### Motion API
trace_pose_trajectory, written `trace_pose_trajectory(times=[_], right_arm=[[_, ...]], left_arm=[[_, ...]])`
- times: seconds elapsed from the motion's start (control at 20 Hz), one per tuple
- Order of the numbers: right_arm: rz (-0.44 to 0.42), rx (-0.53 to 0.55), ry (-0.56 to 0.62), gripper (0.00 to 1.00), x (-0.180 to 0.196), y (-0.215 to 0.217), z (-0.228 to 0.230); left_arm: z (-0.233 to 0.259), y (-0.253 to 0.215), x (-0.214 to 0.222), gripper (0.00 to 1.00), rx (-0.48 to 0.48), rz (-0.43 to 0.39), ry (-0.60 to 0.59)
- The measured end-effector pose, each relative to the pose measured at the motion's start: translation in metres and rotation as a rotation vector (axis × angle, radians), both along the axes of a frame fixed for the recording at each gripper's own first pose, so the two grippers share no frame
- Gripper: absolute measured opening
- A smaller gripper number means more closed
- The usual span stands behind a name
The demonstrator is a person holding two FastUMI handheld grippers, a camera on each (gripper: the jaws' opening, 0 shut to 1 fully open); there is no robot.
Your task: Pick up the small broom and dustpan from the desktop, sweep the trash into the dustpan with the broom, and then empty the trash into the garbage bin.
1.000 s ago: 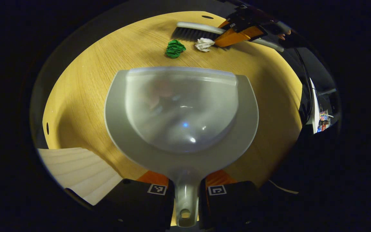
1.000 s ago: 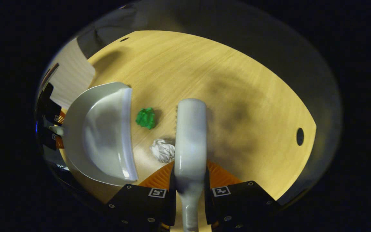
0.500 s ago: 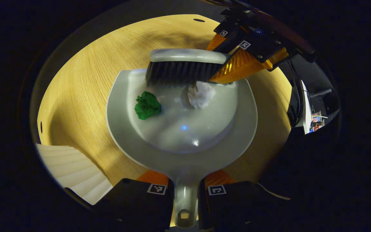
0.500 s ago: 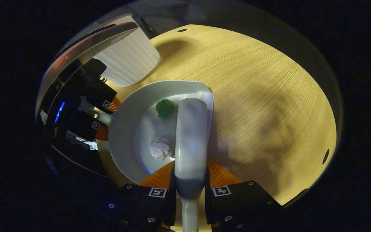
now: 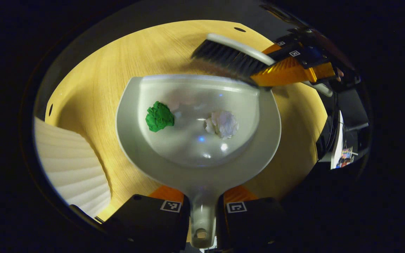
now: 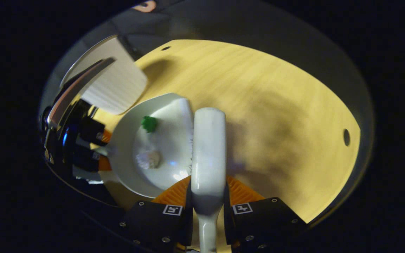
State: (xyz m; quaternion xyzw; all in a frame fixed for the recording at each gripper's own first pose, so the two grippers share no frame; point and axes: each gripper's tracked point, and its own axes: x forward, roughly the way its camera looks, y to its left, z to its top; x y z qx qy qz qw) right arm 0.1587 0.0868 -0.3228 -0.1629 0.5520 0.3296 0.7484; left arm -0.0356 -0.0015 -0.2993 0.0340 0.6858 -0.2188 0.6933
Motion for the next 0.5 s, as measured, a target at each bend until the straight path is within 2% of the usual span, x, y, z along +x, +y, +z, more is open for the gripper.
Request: trace_pose_trajectory(times=[0.2, 0.4, 0.5], right_arm=[[-0.252, -0.066, 0.009, 0.37, 0.001, -0.033, -0.008], [-0.474, -0.13, 0.052, 0.37, -0.007, -0.05, -0.02], [-0.559, -0.167, 0.062, 0.37, -0.01, -0.052, -0.022]], left_arm=[[0.004, -0.011, 0.003, 0.32, 0.026, 0.119, -0.015], [0.001, -0.028, -0.001, 0.32, 0.034, 0.237, -0.003], [-0.004, -0.036, -0.001, 0.32, 0.032, 0.287, 0.004]])
